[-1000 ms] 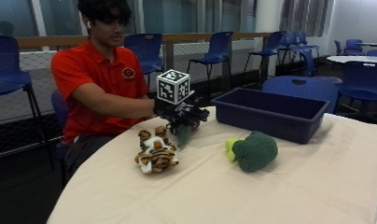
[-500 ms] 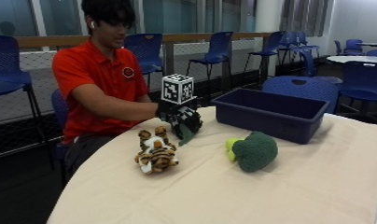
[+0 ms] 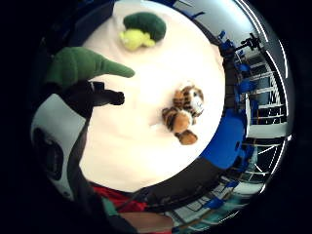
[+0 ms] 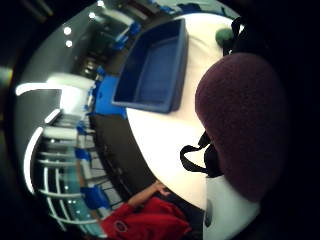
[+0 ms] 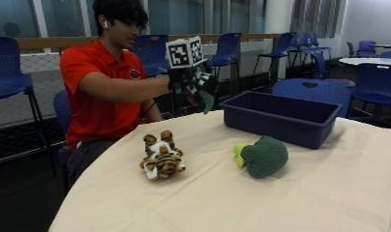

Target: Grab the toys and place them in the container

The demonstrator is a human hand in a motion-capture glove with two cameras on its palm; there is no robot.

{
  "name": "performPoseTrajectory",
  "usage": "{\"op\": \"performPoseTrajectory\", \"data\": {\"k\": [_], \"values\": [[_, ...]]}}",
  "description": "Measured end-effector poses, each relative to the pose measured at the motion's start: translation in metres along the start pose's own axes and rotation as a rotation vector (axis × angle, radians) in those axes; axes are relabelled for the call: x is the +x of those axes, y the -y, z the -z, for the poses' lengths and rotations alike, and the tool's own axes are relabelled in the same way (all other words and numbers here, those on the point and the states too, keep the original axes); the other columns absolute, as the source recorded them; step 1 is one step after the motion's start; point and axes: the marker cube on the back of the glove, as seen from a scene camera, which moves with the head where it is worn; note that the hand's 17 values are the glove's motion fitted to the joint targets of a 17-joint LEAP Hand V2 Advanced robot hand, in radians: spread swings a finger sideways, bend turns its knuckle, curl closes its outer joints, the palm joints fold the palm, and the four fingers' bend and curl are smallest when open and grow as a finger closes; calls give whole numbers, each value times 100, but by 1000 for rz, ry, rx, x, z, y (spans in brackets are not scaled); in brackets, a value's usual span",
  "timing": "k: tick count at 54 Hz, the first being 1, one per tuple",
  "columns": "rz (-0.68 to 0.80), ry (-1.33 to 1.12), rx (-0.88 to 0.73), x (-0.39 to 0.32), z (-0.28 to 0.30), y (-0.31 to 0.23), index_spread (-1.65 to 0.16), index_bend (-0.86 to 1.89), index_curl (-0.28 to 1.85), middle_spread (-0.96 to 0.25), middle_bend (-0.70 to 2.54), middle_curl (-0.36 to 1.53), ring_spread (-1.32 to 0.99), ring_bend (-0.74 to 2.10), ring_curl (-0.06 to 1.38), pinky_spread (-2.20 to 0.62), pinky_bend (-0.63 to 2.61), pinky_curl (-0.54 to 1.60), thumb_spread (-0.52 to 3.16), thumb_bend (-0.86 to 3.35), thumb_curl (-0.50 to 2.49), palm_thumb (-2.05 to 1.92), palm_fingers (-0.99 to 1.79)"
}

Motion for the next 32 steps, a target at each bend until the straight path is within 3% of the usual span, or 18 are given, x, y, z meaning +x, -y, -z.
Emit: {"op": "performPoseTrajectory", "data": {"k": [10,14,20,24,32], "values": [[173,87,-16,-71,30,64,-37,19,50,-40,62,48,-55,78,35,-33,92,34,107,15,59,61,73],[291,-63,-29,-82,20,105,-37,19,51,-40,61,50,-56,78,35,-34,93,35,105,14,61,61,72],[237,-92,-73,-125,-1,153,-38,18,54,-42,61,52,-56,78,36,-35,95,35,103,12,64,62,72],[172,17,-123,-157,-15,171,-39,19,56,-42,60,53,-57,78,37,-35,95,35,102,10,66,62,70],[220,-296,-169,-142,-54,183,-41,21,61,-43,61,57,-57,77,38,-30,88,34,104,6,68,59,57]]}}
